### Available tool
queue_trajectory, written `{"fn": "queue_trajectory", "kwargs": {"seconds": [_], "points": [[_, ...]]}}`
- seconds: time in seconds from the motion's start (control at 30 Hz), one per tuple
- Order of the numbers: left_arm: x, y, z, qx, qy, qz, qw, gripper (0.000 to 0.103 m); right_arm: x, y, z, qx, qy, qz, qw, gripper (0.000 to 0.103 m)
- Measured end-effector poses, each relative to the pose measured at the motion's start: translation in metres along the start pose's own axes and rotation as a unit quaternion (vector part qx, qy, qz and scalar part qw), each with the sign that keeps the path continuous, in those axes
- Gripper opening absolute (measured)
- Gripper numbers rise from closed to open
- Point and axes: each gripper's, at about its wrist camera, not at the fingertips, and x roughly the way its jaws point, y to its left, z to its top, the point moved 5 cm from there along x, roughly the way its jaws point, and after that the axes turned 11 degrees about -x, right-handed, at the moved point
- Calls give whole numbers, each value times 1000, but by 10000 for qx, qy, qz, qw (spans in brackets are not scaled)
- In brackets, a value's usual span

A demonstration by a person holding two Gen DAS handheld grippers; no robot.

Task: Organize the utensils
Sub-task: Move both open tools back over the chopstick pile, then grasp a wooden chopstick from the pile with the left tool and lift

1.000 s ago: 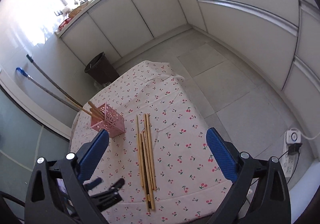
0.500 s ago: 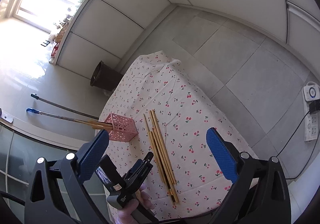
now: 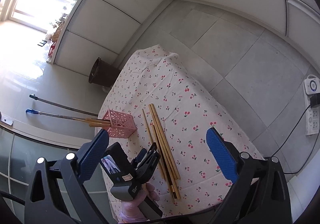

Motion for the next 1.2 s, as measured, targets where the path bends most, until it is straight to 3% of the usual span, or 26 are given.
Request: {"fn": "queue_trajectory", "kwargs": {"seconds": [0.07,0.1,0.23,0.33,0.43,0.63,0.7,0.77,0.87,1.03,1.2], "points": [[-2,0,-4,63,179,20,9998,10,3,-1,0,-2,45,-11,10000,95],[-4,2,-9,112,218,-5,9997,8,4,-2,-1,7,69,-20,10000,95],[-18,22,-37,108,769,-422,9961,8,12,-6,-2,92,223,-1,9997,95],[-23,30,-53,441,1270,-408,9901,11,18,-4,-3,100,329,27,9994,95],[-18,26,-40,658,1066,-196,9919,12,25,1,-5,-85,421,-75,9990,95],[8,4,9,535,583,-370,9962,17,45,-4,-7,-234,560,-436,9972,95],[10,5,13,492,468,-486,9965,16,57,-5,-6,-345,611,-550,9960,95],[9,10,12,437,350,-505,9971,6,73,-4,-4,-501,612,-643,9948,95],[-8,31,0,237,88,-785,9966,5,105,6,0,-859,649,-674,9919,94],[-71,69,-10,-208,-300,-1128,9929,5,164,23,-10,-1438,1078,-907,9795,51],[-129,103,0,-407,-880,-1450,9847,5,204,34,-22,-1701,1306,-969,9719,43]]}}
